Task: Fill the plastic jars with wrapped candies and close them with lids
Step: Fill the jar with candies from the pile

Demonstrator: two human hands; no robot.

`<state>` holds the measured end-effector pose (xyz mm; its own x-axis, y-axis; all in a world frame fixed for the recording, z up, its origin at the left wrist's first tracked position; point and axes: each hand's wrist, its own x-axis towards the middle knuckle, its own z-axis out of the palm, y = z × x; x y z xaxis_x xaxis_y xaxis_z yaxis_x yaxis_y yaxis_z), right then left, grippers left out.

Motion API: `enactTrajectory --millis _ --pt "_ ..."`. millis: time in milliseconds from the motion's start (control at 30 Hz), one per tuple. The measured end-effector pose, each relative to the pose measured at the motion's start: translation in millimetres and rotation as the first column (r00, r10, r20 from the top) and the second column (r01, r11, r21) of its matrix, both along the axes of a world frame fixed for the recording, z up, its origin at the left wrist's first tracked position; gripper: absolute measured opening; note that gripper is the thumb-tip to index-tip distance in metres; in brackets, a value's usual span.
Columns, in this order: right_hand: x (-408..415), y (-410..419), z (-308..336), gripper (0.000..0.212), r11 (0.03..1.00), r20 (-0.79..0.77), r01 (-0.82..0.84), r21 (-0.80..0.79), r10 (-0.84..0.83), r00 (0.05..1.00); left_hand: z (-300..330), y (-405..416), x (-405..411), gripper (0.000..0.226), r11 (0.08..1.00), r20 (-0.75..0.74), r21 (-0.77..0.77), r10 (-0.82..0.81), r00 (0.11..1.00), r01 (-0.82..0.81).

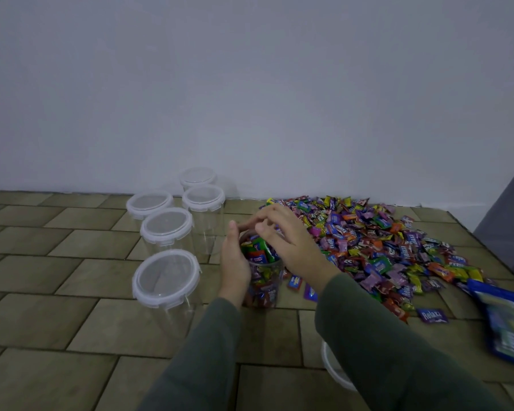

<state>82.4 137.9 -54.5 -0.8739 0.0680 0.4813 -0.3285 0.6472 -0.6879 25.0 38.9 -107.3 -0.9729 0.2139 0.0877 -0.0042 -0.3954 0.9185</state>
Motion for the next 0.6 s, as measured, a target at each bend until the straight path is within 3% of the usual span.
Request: enactTrajectory --millis 67,167,267,433,600 --pt "8 5 12 0.026 0.993 0.083 -0.015 0.114 0.005 0.997 -2 1 -3 0.053 1.000 0.001 -0.004 0.007 1.000 -0.007" --pt "15 4 28 0.038 0.931 0.269 -0.003 0.365 -0.102 0.958 -2 2 -6 0.053 1.000 0.008 0.002 0.015 1.000 -0.015" --pt "8 -3 40 0.049 0.884 0.427 -0.027 0.466 -0.199 0.882 -1 1 -3 0.052 1.000 -0.013 0.004 0.009 1.000 -0.009" --pt "-5 -23 37 0.044 0.734 0.479 -0.123 0.668 -0.297 0.826 2 0 -1 0.049 1.000 0.002 0.001 0.007 1.000 -0.007" --pt "-1 -19 45 0.034 0.850 0.438 0.004 0.527 -0.275 0.856 2 -1 1 0.048 1.000 -0.011 0.000 -0.001 1.000 0.001"
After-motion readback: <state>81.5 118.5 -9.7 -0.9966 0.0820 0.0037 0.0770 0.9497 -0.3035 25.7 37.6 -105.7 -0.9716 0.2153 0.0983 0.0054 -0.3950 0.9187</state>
